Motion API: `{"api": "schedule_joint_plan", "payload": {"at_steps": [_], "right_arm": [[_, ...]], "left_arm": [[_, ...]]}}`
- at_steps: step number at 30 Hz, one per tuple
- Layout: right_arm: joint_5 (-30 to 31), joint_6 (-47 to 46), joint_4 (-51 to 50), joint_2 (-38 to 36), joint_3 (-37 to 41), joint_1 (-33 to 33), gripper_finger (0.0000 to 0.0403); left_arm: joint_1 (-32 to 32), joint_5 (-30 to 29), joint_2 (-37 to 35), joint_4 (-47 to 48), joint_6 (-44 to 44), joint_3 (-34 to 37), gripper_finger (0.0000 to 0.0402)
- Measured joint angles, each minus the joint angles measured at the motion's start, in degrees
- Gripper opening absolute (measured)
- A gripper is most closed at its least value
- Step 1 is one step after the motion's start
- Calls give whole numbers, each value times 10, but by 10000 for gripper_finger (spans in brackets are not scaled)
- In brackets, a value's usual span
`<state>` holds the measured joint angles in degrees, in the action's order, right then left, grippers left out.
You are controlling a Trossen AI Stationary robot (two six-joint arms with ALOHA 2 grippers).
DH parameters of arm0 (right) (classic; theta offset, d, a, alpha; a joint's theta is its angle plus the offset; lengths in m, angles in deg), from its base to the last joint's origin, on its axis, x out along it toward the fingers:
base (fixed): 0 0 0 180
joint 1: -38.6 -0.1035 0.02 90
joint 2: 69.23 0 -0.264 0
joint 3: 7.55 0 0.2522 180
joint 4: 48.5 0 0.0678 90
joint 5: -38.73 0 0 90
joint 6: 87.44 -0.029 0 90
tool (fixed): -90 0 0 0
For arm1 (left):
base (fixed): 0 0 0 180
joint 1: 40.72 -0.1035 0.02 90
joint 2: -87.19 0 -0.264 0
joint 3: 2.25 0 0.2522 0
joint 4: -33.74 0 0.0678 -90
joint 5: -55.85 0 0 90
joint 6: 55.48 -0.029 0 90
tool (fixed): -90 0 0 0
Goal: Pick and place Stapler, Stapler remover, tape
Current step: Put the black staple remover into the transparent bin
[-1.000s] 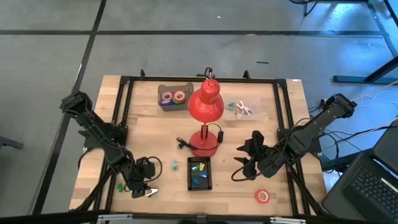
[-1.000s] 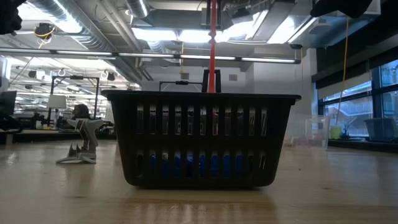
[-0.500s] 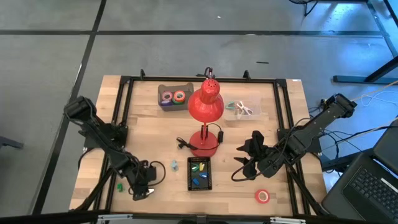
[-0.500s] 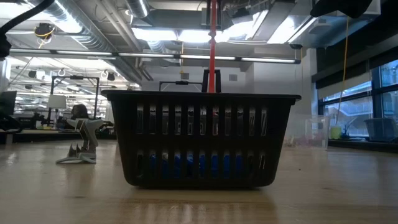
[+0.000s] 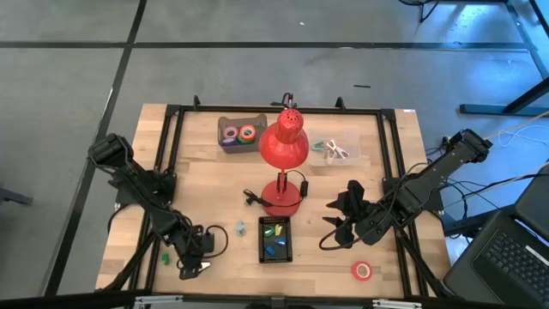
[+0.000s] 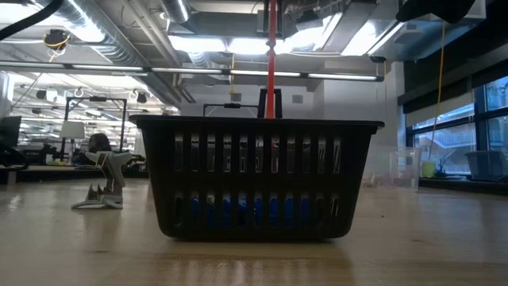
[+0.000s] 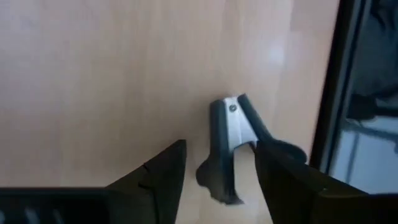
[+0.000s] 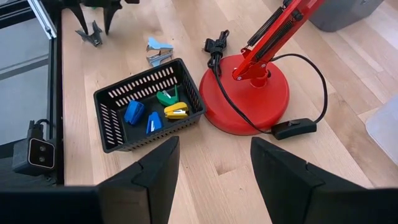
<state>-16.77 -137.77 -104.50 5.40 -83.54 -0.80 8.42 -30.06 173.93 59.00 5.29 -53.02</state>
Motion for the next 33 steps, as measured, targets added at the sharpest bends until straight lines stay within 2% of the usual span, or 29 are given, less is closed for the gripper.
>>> {"api": "schedule_joint_plan", "payload": {"at_steps": [2,7,13,22,29,33], "right_arm": [[0,0,0,0,0,0,200],[0,0,0,0,0,0,200],[0,0,0,0,0,0,200],[0,0,0,0,0,0,200],[0,0,0,0,0,0,200],[0,0,4,0,0,0,200]], "left_arm": [[0,18,0,1,0,0,168],[0,19,0,7,0,0,127],[0,44,-2,7,-19,-1,26],[-13,42,0,-13,-35,0,22],[-58,40,0,-82,-83,0,22],[-76,31,0,-85,-141,-28,22]]}}
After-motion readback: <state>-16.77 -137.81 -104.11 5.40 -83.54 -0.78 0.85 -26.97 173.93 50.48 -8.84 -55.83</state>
